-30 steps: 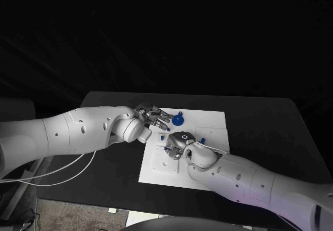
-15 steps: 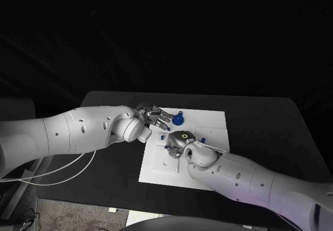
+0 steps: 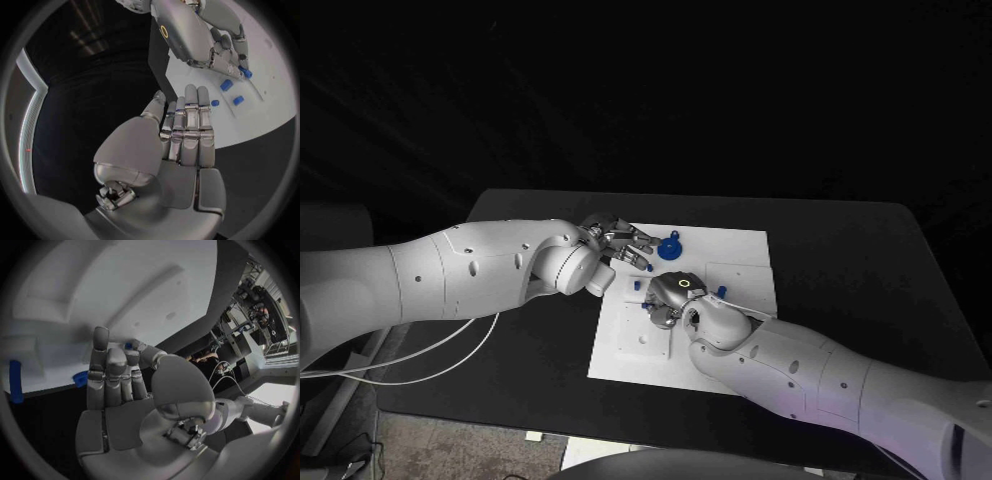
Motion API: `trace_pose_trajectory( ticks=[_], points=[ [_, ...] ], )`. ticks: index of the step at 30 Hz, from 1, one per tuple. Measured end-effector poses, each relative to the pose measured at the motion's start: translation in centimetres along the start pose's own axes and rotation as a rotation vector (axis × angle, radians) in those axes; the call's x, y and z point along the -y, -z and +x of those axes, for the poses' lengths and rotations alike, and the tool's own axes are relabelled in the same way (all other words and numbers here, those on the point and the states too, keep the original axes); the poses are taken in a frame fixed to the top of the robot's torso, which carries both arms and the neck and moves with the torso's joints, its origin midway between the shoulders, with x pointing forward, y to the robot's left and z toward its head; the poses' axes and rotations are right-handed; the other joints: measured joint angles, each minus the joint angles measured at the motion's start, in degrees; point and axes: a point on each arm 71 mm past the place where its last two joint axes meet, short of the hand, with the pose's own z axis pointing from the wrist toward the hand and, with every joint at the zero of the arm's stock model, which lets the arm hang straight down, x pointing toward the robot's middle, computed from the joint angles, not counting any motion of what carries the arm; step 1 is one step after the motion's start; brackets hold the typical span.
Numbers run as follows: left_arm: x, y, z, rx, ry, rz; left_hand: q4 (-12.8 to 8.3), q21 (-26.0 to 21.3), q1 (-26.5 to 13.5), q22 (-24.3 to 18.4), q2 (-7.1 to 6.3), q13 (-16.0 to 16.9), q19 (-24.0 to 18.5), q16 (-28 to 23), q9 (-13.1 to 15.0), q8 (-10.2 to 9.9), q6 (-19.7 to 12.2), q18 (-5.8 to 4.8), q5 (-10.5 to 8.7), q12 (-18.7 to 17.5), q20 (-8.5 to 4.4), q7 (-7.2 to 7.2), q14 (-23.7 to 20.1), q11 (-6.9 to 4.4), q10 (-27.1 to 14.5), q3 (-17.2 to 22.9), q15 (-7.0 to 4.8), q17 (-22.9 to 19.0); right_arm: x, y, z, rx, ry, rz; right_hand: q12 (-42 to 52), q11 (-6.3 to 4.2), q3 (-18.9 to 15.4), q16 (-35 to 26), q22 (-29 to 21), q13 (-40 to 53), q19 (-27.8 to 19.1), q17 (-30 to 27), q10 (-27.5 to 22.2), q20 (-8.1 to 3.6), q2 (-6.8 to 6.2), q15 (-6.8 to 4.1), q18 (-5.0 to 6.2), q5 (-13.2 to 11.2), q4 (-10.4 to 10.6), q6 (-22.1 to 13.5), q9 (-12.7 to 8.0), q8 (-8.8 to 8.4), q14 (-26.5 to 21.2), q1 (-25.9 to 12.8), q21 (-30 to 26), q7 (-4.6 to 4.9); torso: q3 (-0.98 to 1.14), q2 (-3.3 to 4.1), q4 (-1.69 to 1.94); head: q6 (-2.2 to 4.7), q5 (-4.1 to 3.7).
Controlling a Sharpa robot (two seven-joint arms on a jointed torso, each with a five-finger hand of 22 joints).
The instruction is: Assemble the parts on the task board
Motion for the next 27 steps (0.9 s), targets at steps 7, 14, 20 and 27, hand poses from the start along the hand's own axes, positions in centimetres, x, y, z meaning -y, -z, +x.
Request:
trace_pose_trajectory(
  ticks=[7,14,20,27],
  points=[
    [0.01,-0.04,-0.06,0.002,-0.003,0.001,0.0,0.0,0.0,0.1,0.0,0.0,0.0,0.0,0.0,0.0,0.0,-0.01,0.0,0.0,0.0,0.0,0.0,0.0,0.0,0.0,0.0,0.0,0.03,0.06,0.09,0.019,-0.007,0.0,0.0,-0.12,-0.3,0.3,0.1,0.2,0.0,0.2,0.3,0.0,0.24,-0.2,-0.01,0.0,0.1,0.6,0.3,-0.02,0.2,0.2,0.0,-0.09,-0.02,-0.01,-0.01,-0.01,-0.03],
    [0.0,-0.07,-0.14,0.005,-0.005,0.001,0.0,0.0,0.0,0.1,0.0,0.0,0.0,0.0,0.0,0.0,0.0,0.0,0.0,0.0,0.0,0.0,0.0,0.0,0.0,0.0,0.0,0.0,0.09,0.18,0.15,0.047,-0.022,-0.001,0.0,-0.22,-0.5,0.3,0.1,0.2,0.0,0.2,0.6,-0.01,0.31,-0.2,0.0,0.0,0.3,2.1,0.4,-0.04,0.2,0.3,0.0,-0.26,-0.02,-0.02,-0.01,0.1,-0.03],
    [-0.02,-0.07,-0.24,0.007,-0.007,0.001,-0.2,0.0,0.0,0.2,0.0,0.0,0.0,0.0,0.0,0.0,0.0,0.0,0.0,0.0,0.0,0.0,0.0,0.0,0.0,0.2,0.0,0.0,0.16,0.34,0.15,0.074,-0.038,-0.003,0.0,-0.22,-0.4,0.3,0.1,0.2,0.0,0.2,0.6,-0.01,0.3,-0.4,-0.01,-0.1,0.4,4.0,0.4,0.03,0.4,0.3,0.0,-0.34,0.0,-0.02,-0.02,0.15,-0.03],
    [-0.06,-0.1,-0.42,0.012,-0.009,0.001,-0.2,0.0,0.0,0.2,0.0,0.0,0.0,0.0,0.0,0.0,0.0,0.0,0.0,0.0,0.0,0.0,0.0,0.0,0.0,0.2,0.0,0.0,0.07,0.49,0.08,0.1,-0.056,-0.012,0.0,-0.21,-0.2,0.3,0.1,0.2,0.0,0.3,0.6,-0.01,0.28,-0.4,-0.01,-0.1,0.6,4.2,0.4,0.03,0.4,0.3,0.0,-0.53,0.01,-0.02,-0.05,0.25,0.04]
  ],
)
